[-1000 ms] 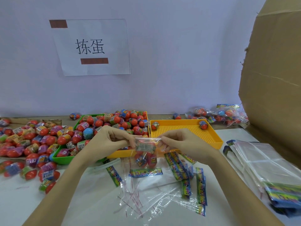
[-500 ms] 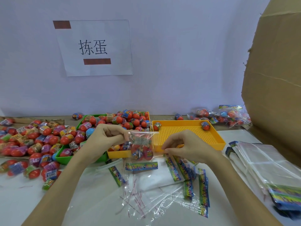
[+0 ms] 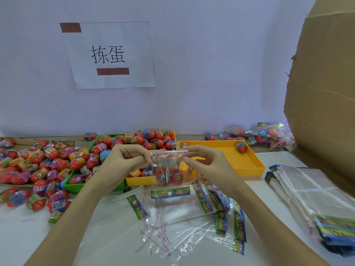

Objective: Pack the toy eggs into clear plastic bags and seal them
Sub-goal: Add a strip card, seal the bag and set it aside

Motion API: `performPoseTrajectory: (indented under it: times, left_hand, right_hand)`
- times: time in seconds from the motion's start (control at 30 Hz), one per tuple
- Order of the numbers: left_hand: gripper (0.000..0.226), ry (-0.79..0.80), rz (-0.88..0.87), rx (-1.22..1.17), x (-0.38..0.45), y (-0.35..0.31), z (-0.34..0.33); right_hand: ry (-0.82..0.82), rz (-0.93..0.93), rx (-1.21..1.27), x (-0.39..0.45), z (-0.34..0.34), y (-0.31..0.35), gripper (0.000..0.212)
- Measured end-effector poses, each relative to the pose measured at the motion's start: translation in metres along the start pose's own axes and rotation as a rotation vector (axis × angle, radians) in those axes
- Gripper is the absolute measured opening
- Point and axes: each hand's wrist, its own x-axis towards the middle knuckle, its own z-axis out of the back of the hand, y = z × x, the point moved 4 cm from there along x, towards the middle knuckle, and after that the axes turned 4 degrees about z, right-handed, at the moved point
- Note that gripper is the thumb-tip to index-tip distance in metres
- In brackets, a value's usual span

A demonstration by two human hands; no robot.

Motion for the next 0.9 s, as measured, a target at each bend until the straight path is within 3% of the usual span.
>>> performPoseTrajectory:
  times: [0.33,0.8,0.9]
  left_hand:
    - [0.008,0.019,0.022,-0.026,0.0008,0.0022,-0.0017]
    - [0.005,0.048,0.027,0.009,0.001,0.0082,-0.0014]
    - [0.013,0.056,0.018,0.081,0.0003,0.0094,0.0002]
  right_hand:
    - [-0.031,-0.012,0.058,0.001,-0.0012,0.0016,0.008]
    - [-0.061,0.086,-0.004,0.003,0.0049,0.002,0.013]
    - [-0.043,0.094,-0.036,0.0027,0.0065,0.0016,0.017]
